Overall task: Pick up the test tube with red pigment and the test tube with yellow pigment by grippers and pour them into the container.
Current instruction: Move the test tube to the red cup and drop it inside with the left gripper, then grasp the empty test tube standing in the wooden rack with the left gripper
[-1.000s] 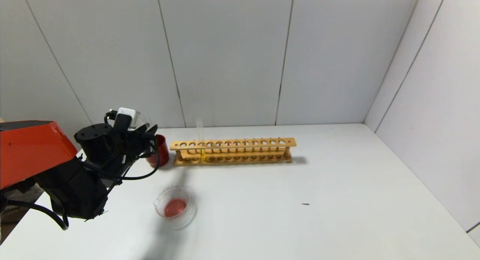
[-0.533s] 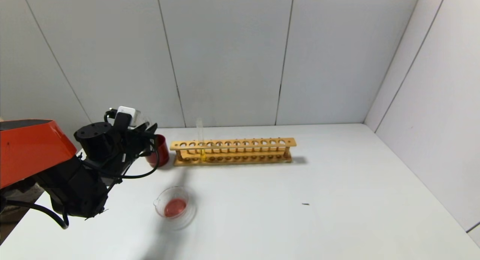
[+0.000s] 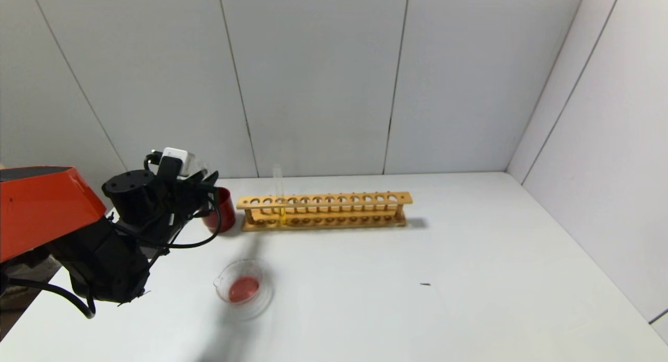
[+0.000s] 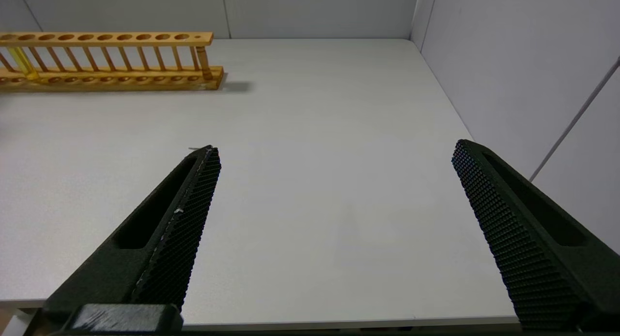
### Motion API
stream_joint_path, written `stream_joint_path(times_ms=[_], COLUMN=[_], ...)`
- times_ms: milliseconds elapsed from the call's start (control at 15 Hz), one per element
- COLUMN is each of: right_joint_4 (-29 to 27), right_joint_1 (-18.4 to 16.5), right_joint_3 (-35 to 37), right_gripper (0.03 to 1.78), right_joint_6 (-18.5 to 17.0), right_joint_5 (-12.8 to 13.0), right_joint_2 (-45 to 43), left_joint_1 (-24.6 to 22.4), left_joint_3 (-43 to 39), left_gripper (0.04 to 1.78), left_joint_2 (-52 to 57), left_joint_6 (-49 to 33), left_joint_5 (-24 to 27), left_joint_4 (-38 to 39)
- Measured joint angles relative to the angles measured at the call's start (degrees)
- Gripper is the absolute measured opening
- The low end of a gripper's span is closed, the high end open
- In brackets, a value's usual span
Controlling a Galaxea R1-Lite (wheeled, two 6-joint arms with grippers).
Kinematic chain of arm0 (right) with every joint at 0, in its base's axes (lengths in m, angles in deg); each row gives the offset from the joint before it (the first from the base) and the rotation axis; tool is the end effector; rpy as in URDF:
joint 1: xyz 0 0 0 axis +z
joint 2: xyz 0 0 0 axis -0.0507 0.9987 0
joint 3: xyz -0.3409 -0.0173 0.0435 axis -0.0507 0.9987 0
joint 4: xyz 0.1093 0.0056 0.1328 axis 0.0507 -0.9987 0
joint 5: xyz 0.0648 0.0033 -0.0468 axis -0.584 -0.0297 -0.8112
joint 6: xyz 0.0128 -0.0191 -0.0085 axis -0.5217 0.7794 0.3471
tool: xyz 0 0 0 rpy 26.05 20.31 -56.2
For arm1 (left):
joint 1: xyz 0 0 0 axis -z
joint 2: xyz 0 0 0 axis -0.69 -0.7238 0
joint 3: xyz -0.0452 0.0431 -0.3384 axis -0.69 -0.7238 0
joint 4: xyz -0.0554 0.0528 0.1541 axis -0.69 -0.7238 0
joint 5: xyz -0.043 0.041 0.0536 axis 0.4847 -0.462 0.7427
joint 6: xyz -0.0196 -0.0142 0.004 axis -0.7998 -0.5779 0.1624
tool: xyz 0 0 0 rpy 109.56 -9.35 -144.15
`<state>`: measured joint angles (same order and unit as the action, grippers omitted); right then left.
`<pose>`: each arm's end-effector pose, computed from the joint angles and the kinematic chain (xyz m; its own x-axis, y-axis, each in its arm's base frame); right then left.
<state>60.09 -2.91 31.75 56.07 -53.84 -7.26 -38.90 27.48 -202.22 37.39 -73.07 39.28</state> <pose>-0.0849 0.0002 0.0752 1.0000 0.0043 -0.0033 -0.0043 1.0000 0.0017 0.3791 -0.0326 0.1477 0.9902 -0.1325 0.0437 0.1251 0.9817 0.1434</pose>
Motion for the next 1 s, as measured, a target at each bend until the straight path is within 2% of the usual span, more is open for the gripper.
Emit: stream_joint_path(times_ms=[333, 533, 667, 867, 1000], right_joint_4=[0.00, 0.00, 0.00, 0.00, 0.00], right_joint_1=[0.00, 0.00, 0.00, 0.00, 0.00], right_joint_3=[0.00, 0.00, 0.00, 0.00, 0.00], right_gripper=[1.75, 1.75, 1.75, 1.75, 1.75], right_joint_6=[0.02, 0.00, 0.00, 0.00, 0.00], right_joint_5=[0.00, 0.02, 0.02, 0.00, 0.00], right_joint_2=[0.00, 0.00, 0.00, 0.00, 0.00], left_joint_1=[-0.18, -0.18, -0.24, -0.27, -0.27], left_joint_3=[-0.15, -0.01, 0.10, 0.44, 0.68], left_gripper=[0.32, 0.48, 0.72, 1.26, 1.51], left_joint_2=[-0.28, -0.50, -0.55, -0.46, -0.27], left_joint_6=[0.29, 0.21, 0.27, 0.27, 0.27], left_joint_5=[-0.02, -0.11, -0.05, -0.02, -0.02], left_joint_4=[0.00, 0.00, -0.10, -0.21, -0.43])
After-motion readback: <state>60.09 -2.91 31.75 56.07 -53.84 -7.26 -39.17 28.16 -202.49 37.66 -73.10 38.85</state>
